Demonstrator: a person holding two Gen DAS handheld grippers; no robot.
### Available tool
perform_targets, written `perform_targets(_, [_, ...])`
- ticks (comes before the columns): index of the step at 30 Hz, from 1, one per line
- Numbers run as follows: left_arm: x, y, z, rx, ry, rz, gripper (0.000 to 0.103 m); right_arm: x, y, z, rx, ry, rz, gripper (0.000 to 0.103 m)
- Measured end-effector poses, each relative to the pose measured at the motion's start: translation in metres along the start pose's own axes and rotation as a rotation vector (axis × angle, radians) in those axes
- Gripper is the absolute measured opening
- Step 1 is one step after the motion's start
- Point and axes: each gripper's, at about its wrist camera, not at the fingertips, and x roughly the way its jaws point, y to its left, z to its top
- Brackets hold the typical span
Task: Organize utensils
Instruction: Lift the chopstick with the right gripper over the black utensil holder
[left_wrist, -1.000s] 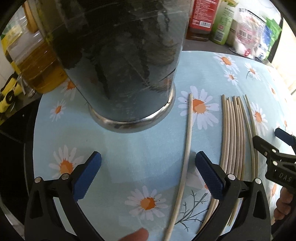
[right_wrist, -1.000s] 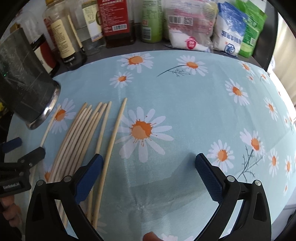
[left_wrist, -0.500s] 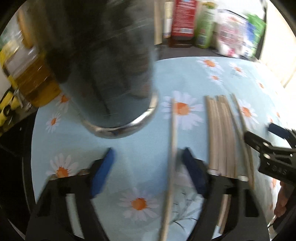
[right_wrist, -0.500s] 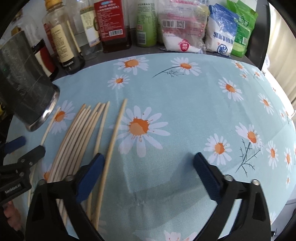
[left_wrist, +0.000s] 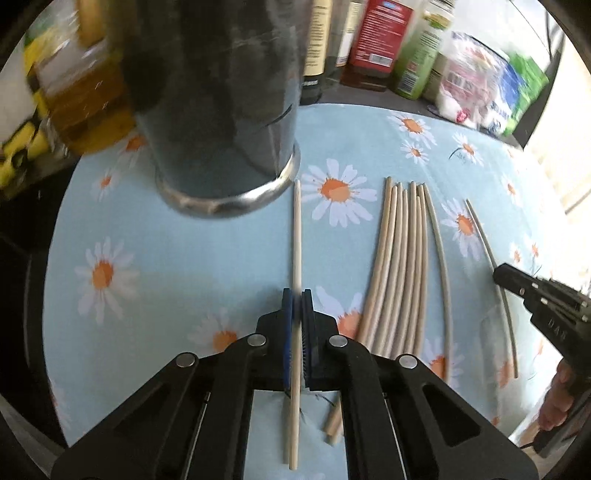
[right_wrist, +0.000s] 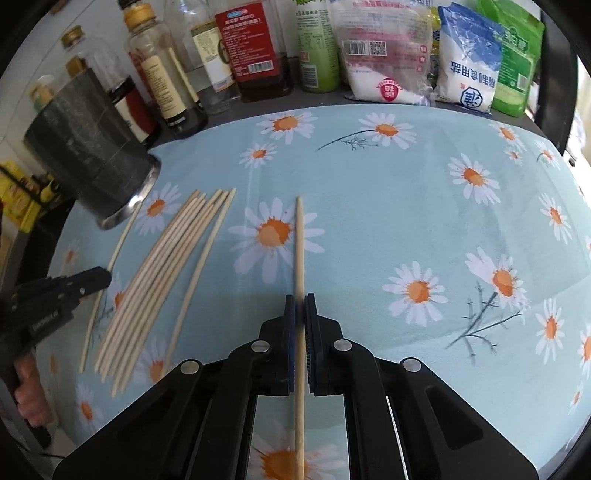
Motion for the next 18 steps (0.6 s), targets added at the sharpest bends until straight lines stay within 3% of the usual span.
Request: perform_targets(18, [-0.084,0.009,-0.052,-0.241,-0.148,0.184,0.005,-0.056,-0.009,0.016,-0.242,-0.161,0.123,0.005])
